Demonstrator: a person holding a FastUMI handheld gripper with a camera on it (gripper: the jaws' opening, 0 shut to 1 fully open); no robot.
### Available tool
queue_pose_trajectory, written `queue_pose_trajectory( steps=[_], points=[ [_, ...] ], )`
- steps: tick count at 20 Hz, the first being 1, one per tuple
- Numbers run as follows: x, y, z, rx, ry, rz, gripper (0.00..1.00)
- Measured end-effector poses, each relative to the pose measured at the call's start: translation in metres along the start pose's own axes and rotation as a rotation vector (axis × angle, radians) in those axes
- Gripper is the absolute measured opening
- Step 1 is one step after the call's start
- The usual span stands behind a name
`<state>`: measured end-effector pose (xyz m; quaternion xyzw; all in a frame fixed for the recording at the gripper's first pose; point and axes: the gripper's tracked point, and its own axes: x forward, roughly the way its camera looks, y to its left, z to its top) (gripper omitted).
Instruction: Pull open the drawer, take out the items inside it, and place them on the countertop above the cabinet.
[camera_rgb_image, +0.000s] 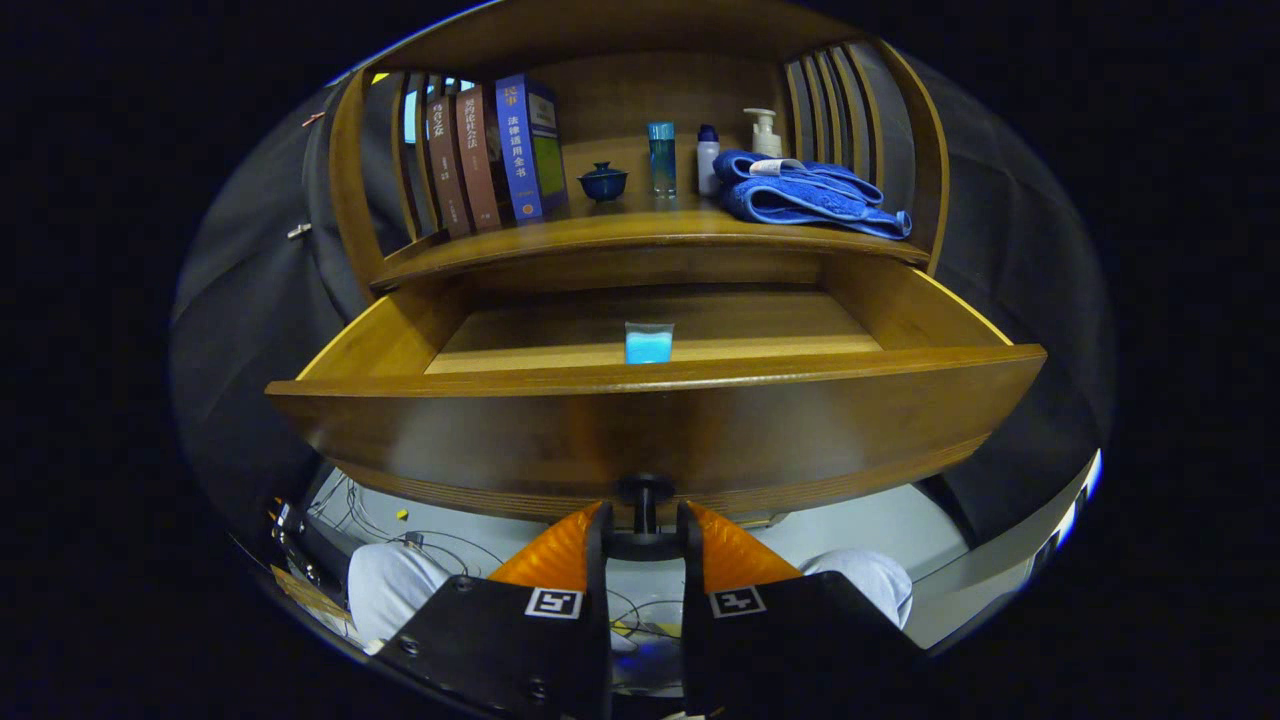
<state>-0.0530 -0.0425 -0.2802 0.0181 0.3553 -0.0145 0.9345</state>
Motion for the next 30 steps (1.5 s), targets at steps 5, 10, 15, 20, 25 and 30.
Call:
queue_pose_trajectory(
  steps=[5,10,15,20,25,30],
  points=[
    [-0.016,0.0,-0.014,0.014,0.028,0.005,0.31],
    [-0.019,0.001,-0.028,0.024,0.056,0.011,0.31],
    [-0.02,-0.002,-0.035,0.021,0.086,0.006,0.43],
    [-0.048,-0.007,-0.012,0.008,0.011,-0.041,1.0],
    [-0.089,0.005,0.04,-0.016,-0.095,-0.026,1.0],
    [-0.067,0.012,0.111,-0.019,-0.116,0.008,1.0]
  ],
)
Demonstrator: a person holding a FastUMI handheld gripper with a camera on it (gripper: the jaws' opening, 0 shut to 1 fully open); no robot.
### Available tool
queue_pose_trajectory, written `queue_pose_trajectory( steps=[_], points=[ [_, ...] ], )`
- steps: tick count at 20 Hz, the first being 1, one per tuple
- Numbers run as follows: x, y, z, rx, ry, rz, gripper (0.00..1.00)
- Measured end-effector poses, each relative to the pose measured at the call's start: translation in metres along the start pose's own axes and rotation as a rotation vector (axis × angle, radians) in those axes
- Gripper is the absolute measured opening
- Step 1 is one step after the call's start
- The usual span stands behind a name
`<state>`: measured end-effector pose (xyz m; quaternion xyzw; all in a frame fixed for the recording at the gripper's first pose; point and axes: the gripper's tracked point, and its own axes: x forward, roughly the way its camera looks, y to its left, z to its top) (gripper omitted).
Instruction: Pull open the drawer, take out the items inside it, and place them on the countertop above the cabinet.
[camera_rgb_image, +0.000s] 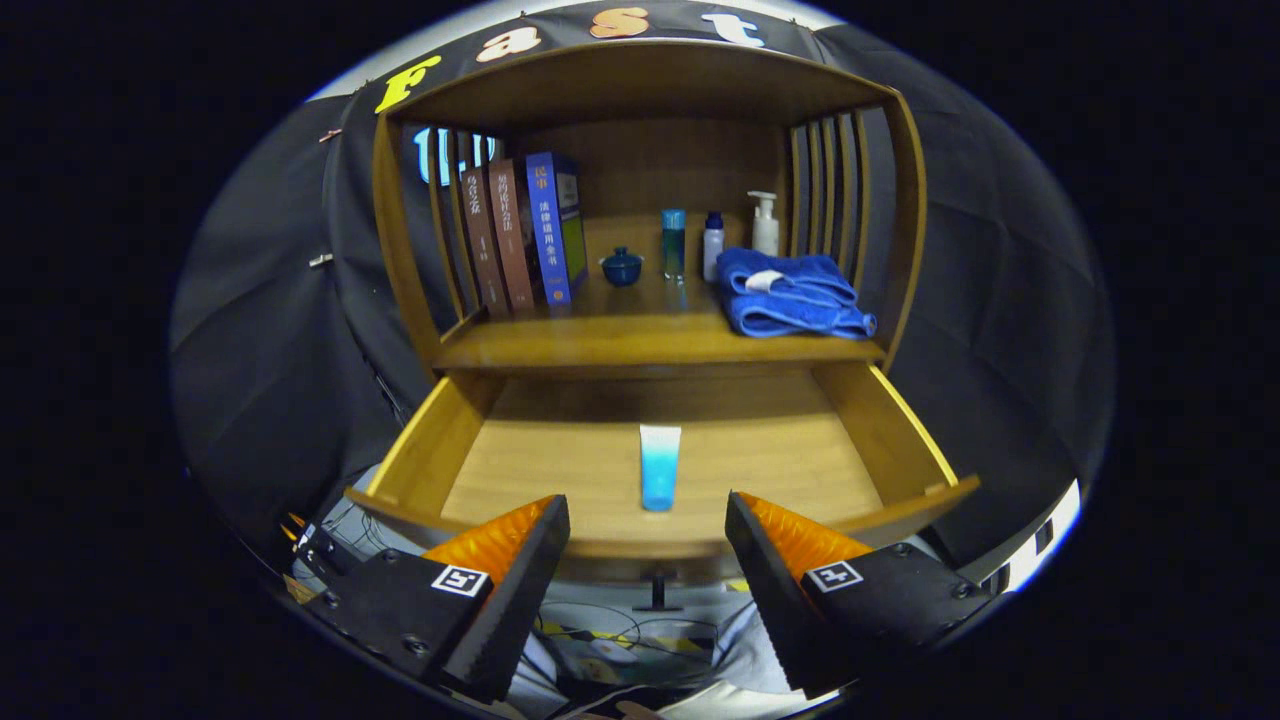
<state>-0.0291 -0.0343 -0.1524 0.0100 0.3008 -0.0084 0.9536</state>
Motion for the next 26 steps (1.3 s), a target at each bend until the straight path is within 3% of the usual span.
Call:
queue_pose_trajectory(
  steps=[6,12,19,26],
  points=[
    [0.085,-0.006,0.015,0.017,0.181,-0.009,1.0],
    [0.147,-0.008,-0.031,0.055,0.473,-0.043,1.0],
    [0.171,-0.017,-0.072,0.027,0.685,-0.103,1.0],
    [0.171,-0.021,-0.081,0.029,0.745,-0.113,0.98]
  ],
)
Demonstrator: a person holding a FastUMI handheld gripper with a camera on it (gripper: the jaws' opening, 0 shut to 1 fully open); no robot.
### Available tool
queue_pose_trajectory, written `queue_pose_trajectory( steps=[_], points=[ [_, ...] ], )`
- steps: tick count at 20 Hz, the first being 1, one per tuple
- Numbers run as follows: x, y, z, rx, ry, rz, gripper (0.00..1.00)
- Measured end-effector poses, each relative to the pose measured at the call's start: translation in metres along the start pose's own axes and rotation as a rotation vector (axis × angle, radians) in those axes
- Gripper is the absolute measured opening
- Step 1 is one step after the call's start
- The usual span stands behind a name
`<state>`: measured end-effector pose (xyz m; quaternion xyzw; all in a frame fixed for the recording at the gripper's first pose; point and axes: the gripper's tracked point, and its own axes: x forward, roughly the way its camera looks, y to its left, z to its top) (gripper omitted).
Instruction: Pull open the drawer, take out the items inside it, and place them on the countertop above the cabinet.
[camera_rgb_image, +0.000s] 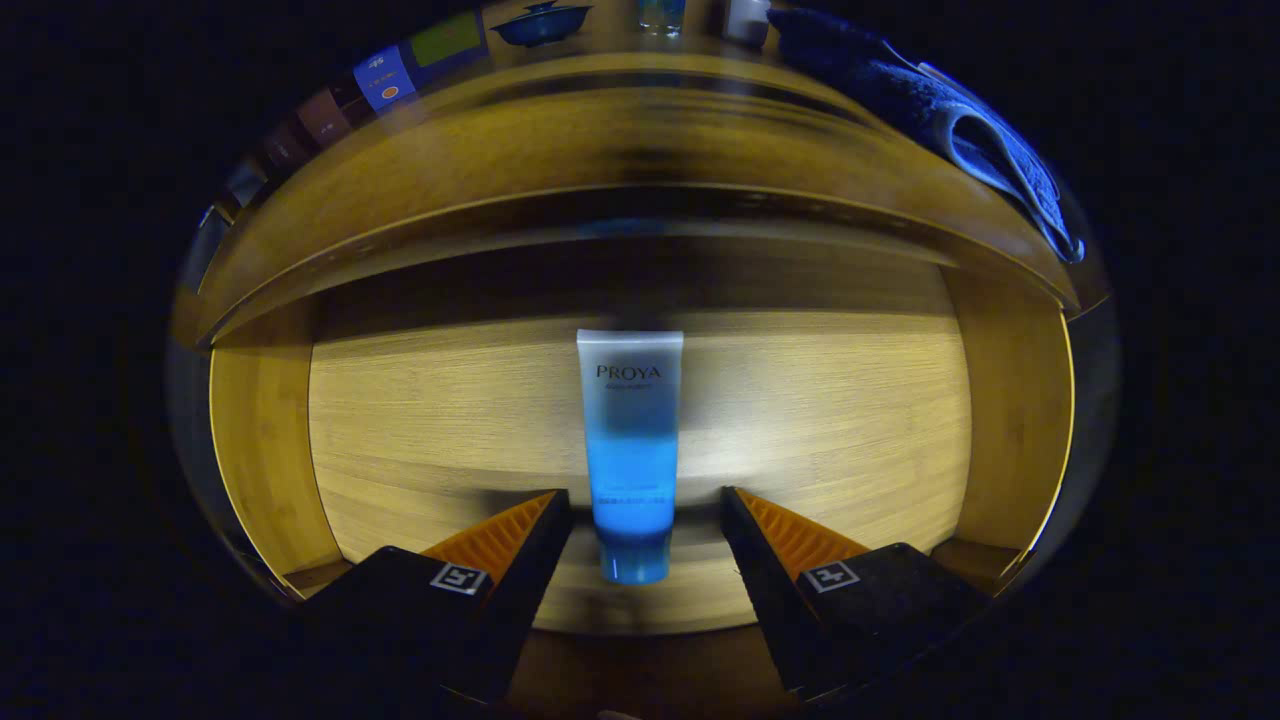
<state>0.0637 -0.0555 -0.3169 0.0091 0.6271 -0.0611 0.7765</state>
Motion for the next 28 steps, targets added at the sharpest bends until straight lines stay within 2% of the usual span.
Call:
queue_pose_trajectory(
  steps=[5,9,11,12,18,23,28],
  points=[
    [0.0,-0.003,-0.005,-0.014,-0.005,-0.001,0.46],
    [-0.008,-0.002,-0.006,-0.004,-0.006,0.035,0.46],
    [-0.012,-0.002,-0.014,0.018,-0.028,0.04,0.39],
    [-0.02,-0.002,-0.014,0.012,-0.052,0.052,0.36],
    [-0.092,-0.001,-0.019,-0.011,-0.229,0.105,0.36],
    [-0.145,-0.002,0.023,-0.01,-0.358,0.14,0.35],
    [-0.145,-0.003,0.099,-0.014,-0.406,0.122,0.35]
  ],
)
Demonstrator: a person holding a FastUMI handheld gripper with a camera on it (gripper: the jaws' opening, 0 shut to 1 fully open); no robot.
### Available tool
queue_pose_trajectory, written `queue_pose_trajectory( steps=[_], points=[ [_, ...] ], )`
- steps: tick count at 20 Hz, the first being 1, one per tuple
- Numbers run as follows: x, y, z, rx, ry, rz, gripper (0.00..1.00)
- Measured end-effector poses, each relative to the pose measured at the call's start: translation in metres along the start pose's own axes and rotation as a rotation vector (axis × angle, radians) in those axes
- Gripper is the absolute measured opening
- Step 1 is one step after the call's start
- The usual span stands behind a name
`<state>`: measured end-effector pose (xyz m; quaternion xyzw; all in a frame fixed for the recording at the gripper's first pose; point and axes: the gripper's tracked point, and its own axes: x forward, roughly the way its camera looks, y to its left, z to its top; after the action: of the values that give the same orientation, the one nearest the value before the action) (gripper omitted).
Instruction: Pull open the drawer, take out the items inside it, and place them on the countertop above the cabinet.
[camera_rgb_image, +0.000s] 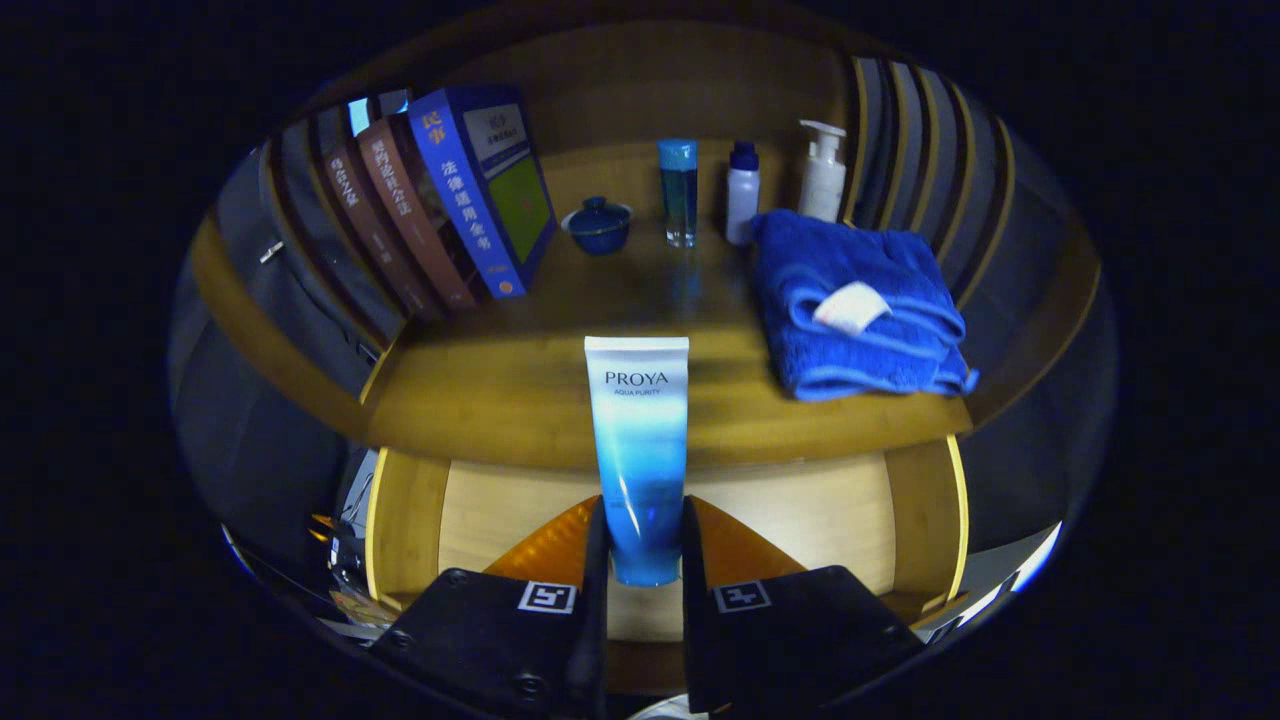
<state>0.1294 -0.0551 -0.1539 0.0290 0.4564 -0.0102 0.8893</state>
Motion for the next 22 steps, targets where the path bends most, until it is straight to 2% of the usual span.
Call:
queue_pose_trajectory(
  steps=[7,11,14,19,22],
  points=[
    [0.063,-0.008,0.058,0.013,0.046,-0.038,0.36],
    [0.083,-0.009,0.059,-0.005,0.081,-0.052,0.37],
    [0.089,-0.008,0.064,0.024,0.058,-0.037,0.43],
    [0.081,-0.011,0.063,0.029,0.029,-0.027,1.0],
    [0.062,-0.011,0.061,0.042,-0.019,-0.014,1.0]
  ],
)
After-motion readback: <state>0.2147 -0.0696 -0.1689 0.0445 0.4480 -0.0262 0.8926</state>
